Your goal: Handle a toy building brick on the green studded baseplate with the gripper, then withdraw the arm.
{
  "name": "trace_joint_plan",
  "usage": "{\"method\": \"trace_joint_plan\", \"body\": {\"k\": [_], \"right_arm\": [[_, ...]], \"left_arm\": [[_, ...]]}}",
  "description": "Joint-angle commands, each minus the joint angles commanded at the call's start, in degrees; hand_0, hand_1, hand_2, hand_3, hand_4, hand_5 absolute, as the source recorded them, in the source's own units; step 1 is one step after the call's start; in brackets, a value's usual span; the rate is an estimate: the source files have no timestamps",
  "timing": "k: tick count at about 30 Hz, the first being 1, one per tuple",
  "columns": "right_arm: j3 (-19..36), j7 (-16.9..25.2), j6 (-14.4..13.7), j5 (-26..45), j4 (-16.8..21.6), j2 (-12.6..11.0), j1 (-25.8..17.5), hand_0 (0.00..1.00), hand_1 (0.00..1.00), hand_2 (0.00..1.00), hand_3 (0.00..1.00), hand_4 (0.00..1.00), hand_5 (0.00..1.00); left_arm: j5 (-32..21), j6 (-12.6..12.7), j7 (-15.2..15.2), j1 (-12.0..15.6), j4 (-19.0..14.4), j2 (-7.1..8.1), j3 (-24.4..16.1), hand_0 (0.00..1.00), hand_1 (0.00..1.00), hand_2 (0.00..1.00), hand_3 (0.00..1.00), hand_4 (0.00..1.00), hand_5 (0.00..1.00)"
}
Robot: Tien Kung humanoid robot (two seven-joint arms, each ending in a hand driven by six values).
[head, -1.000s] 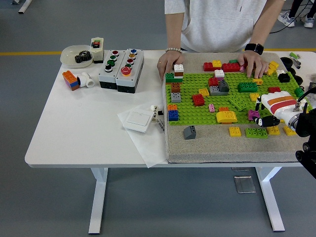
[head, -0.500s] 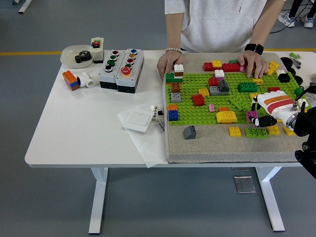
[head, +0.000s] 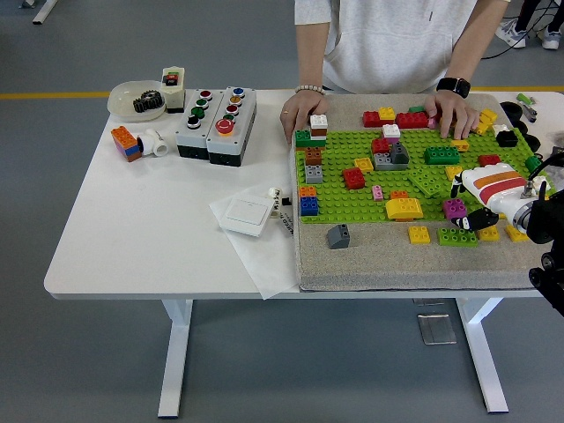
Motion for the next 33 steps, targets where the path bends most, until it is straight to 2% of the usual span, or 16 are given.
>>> {"method": "trace_joint_plan", "body": {"k": [11,33], "right_arm": [[-0.30,0.22,-0.18,-0.14,-0.12,-0.47,0.58,0.463,0.548,0.620,0.589,0.857,0.330],[-3.36,0.75,0.48,1.07,-5.30,1.67,3.29,0.455,0.541,0.609,0.571,0.844,0.339]], "left_arm": [[0.10,0.05,0.04,-0.13,-0.02,-0.03,-0.04,0.794,0.800,0.780,0.620,0.650,0.652],[-0.41,0.13,-0.16,-0.48,-0.18,-0.06,0.36,0.800,0.801,0.780,0.620,0.649,0.651]]}}
